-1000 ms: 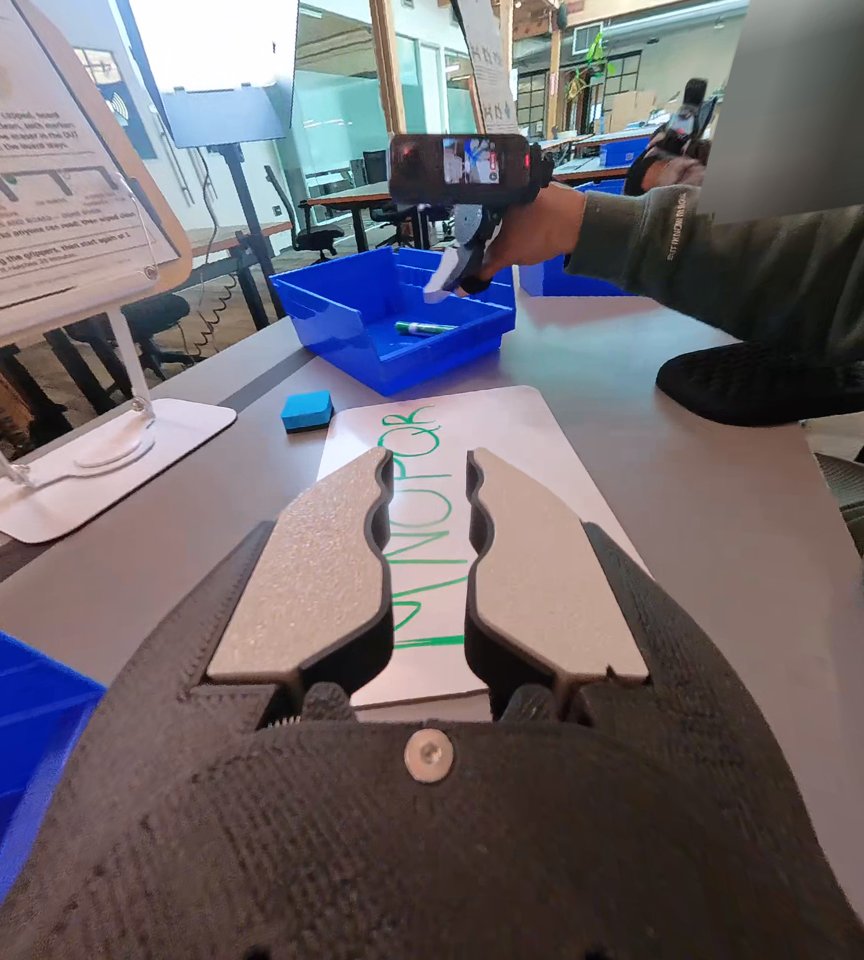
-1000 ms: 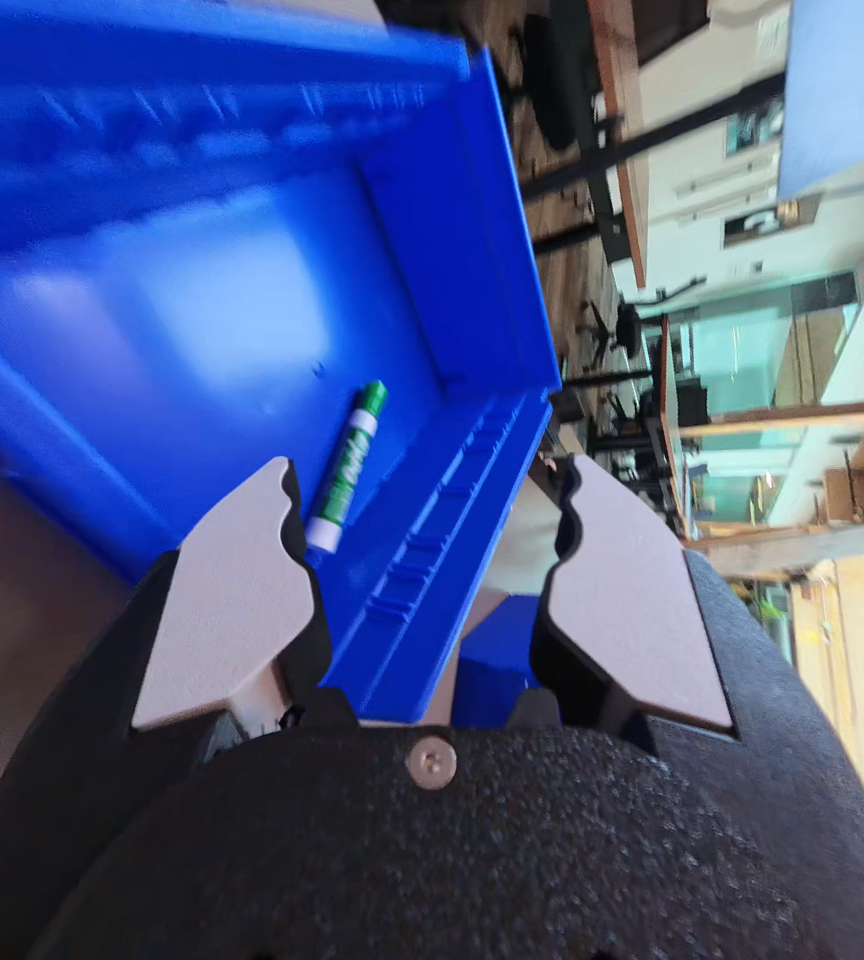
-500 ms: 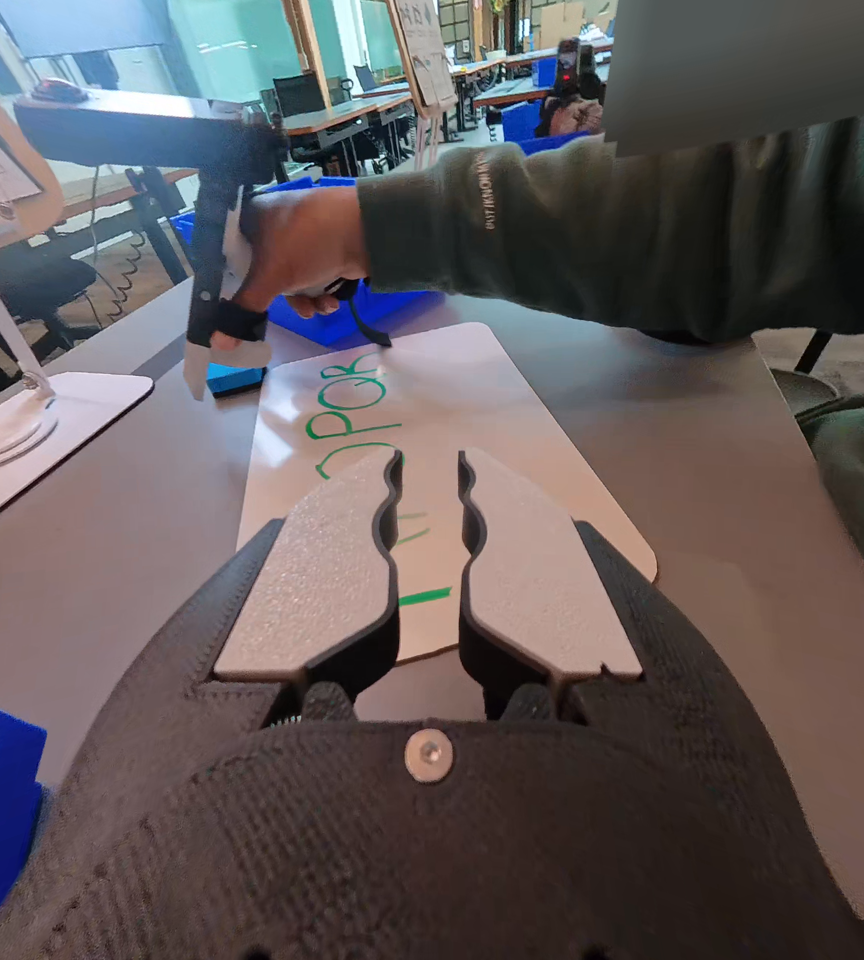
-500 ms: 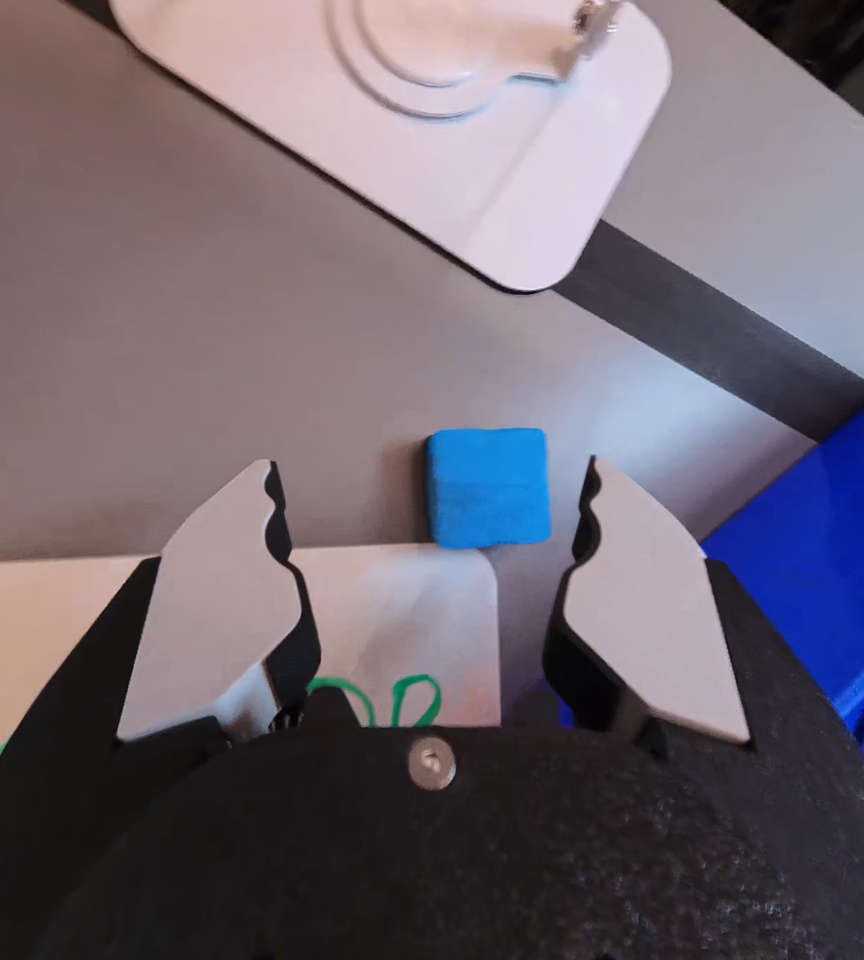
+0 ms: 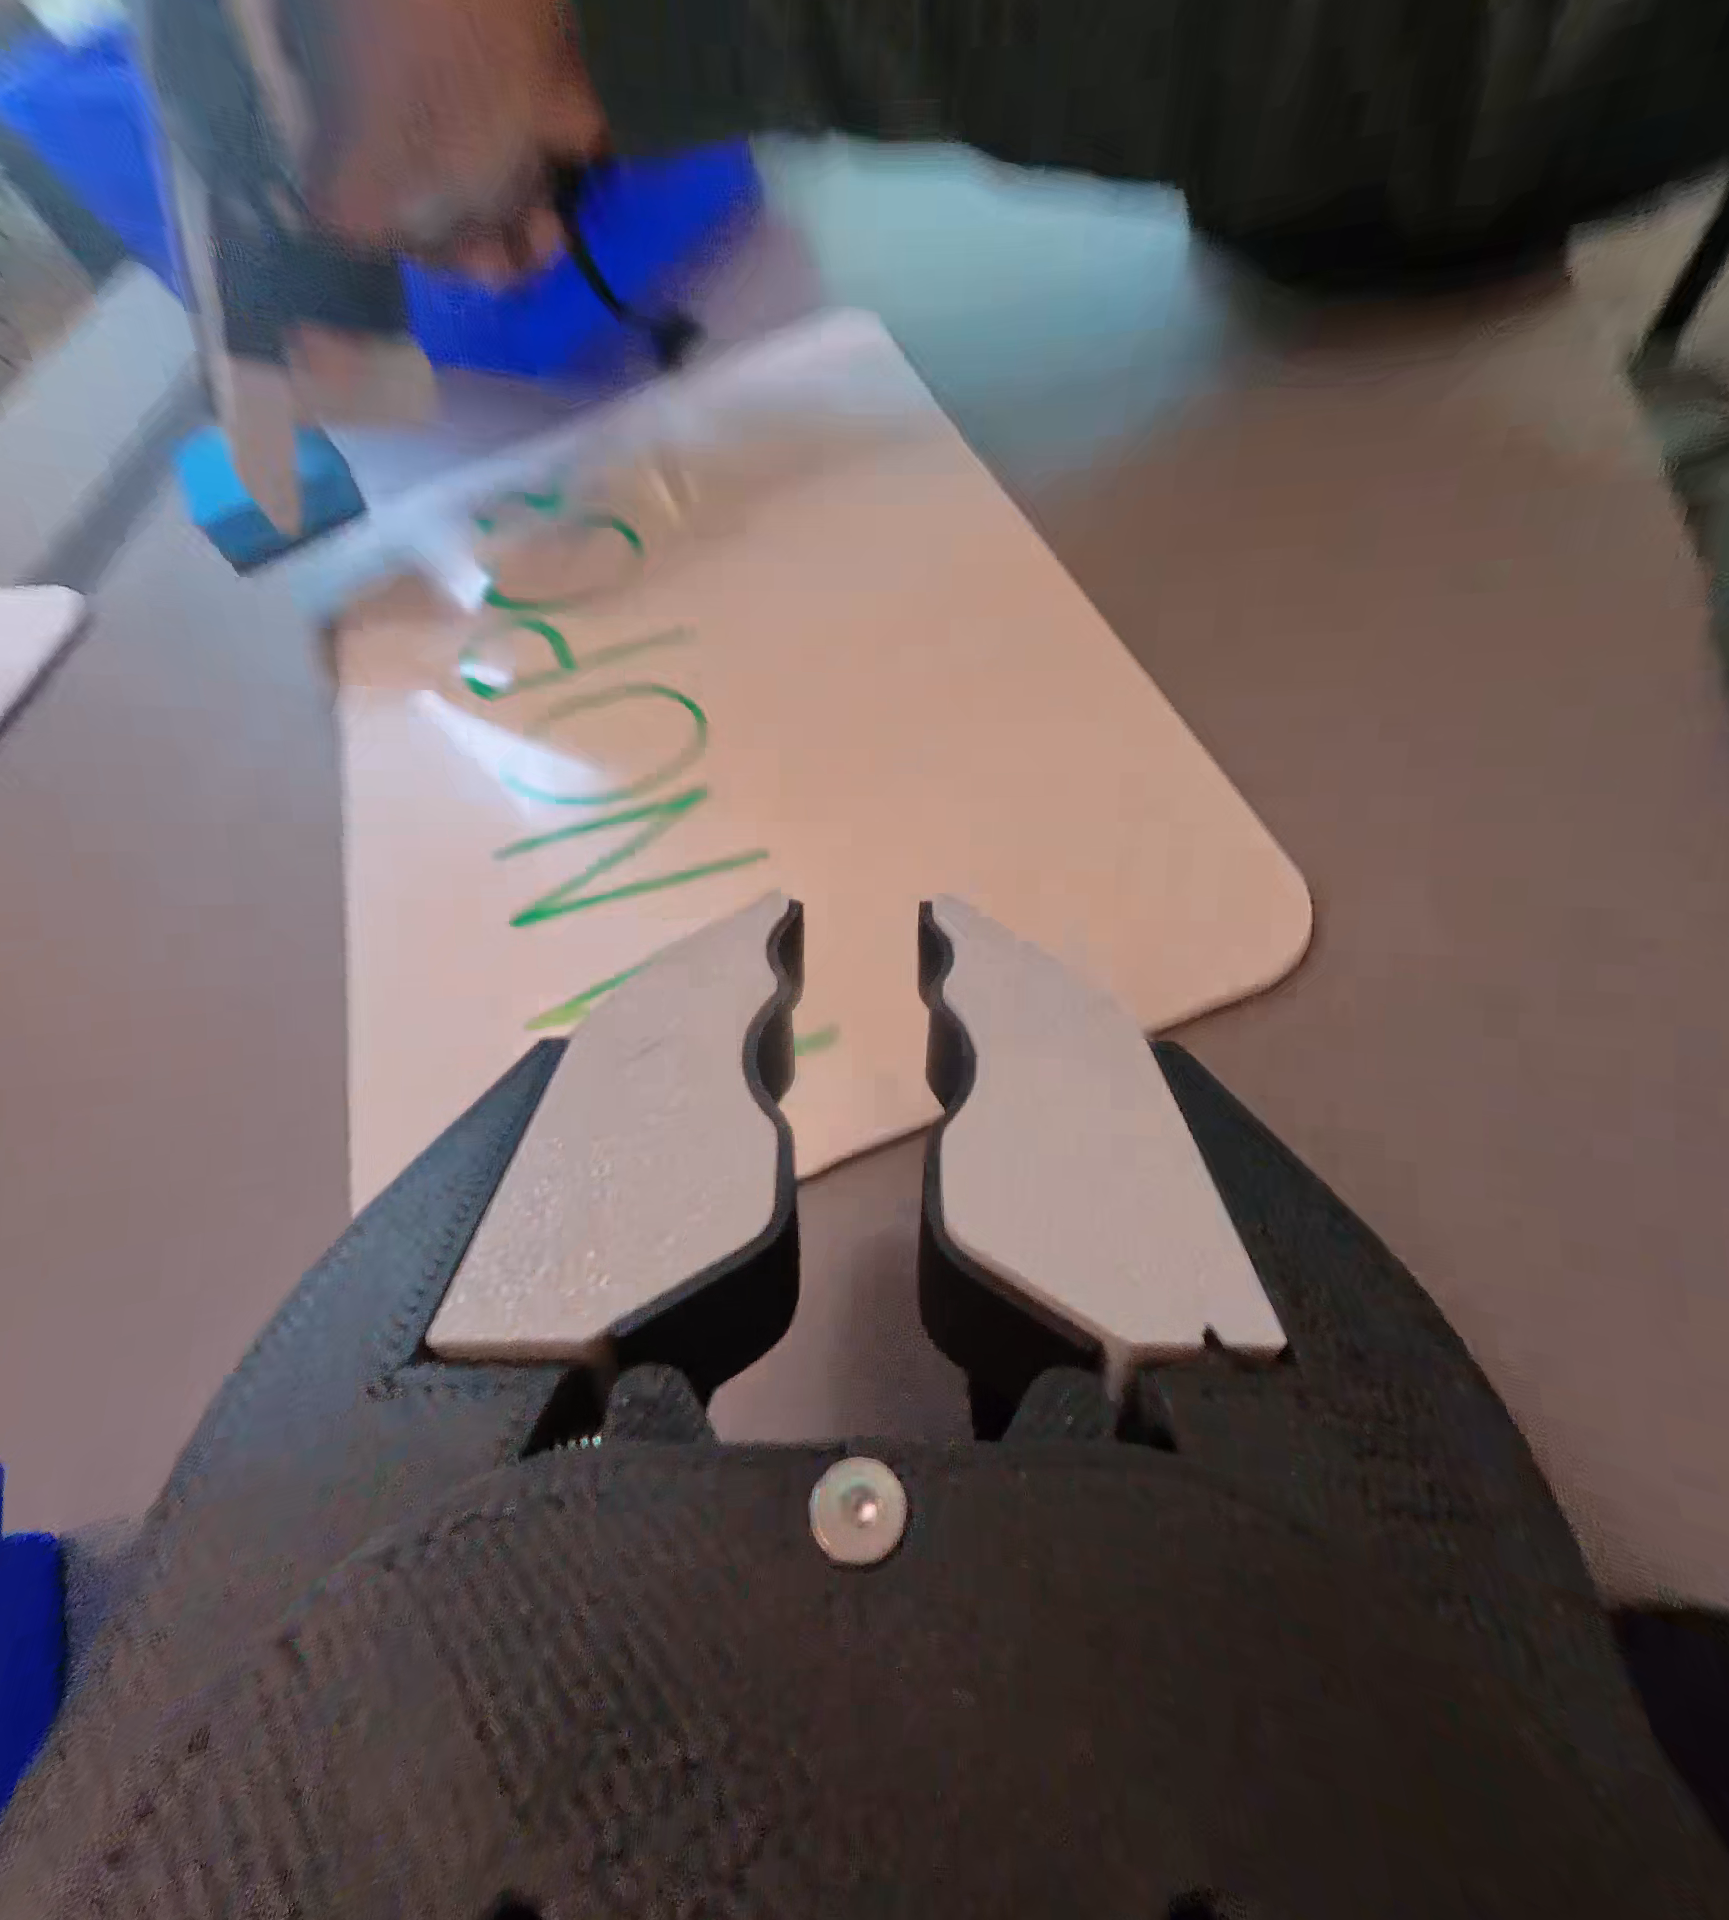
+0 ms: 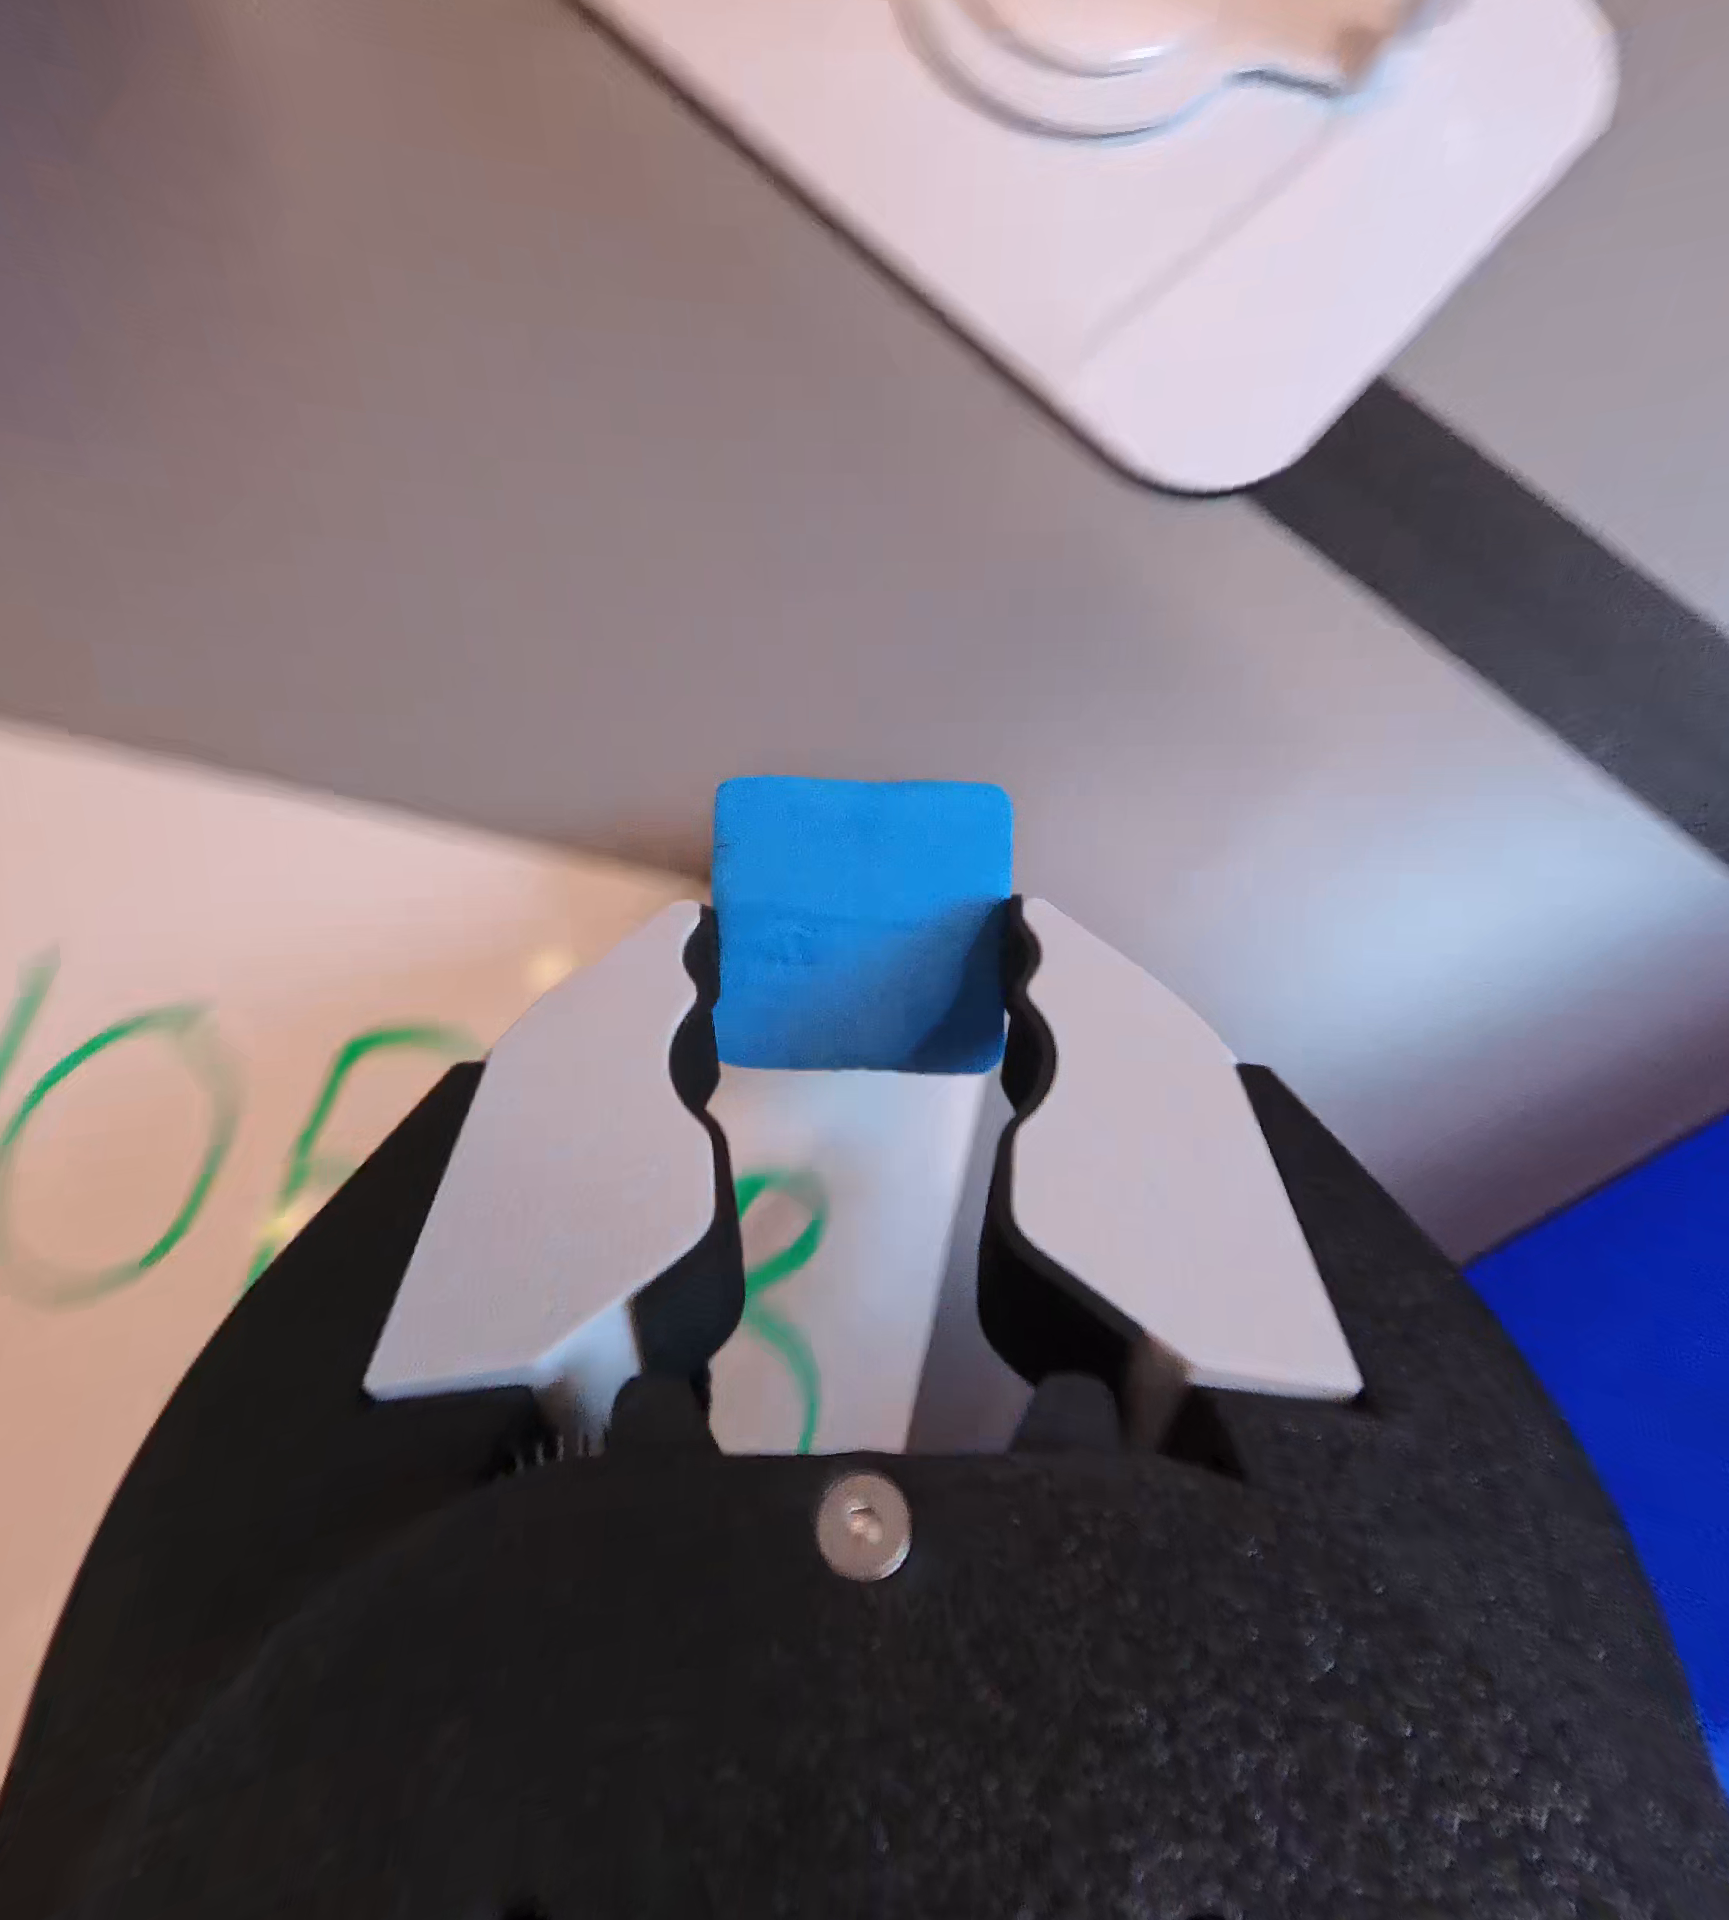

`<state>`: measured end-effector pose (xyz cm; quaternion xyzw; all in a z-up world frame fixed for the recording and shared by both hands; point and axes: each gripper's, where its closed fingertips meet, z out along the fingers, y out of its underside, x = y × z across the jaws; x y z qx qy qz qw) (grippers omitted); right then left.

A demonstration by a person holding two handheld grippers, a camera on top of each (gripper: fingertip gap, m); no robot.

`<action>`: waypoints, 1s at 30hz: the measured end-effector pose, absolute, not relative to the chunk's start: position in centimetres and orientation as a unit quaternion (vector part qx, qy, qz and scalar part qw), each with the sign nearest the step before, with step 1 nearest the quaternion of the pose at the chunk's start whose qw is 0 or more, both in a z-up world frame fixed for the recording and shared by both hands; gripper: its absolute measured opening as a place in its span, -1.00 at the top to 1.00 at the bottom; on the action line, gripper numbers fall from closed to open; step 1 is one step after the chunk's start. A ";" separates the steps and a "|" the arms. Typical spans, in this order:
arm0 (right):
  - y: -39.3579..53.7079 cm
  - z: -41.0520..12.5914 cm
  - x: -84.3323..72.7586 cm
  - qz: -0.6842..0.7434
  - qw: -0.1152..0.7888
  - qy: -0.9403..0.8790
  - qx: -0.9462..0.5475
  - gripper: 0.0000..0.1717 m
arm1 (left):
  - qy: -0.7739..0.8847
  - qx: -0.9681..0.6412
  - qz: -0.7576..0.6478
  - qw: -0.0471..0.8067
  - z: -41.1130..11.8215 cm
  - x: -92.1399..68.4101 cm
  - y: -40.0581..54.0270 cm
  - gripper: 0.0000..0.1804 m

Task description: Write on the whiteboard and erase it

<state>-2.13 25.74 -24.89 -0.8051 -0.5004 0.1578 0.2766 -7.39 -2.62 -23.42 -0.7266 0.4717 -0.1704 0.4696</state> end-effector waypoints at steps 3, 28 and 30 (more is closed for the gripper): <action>19.0 -24.6 1.3 0.165 0.233 -0.556 -0.781 0.39 | 0.562 -0.700 -0.087 0.432 -25.6 -5.9 -4.1 0.85; 17.1 -27.5 2.9 0.110 0.117 -0.619 -0.769 0.40 | 0.629 -0.691 -0.093 0.344 -27.6 -0.2 -6.4 0.99; 21.9 -27.5 0.6 0.121 0.141 -0.560 -0.807 0.41 | 0.631 -0.688 -0.091 0.347 -27.7 0.0 -6.5 0.99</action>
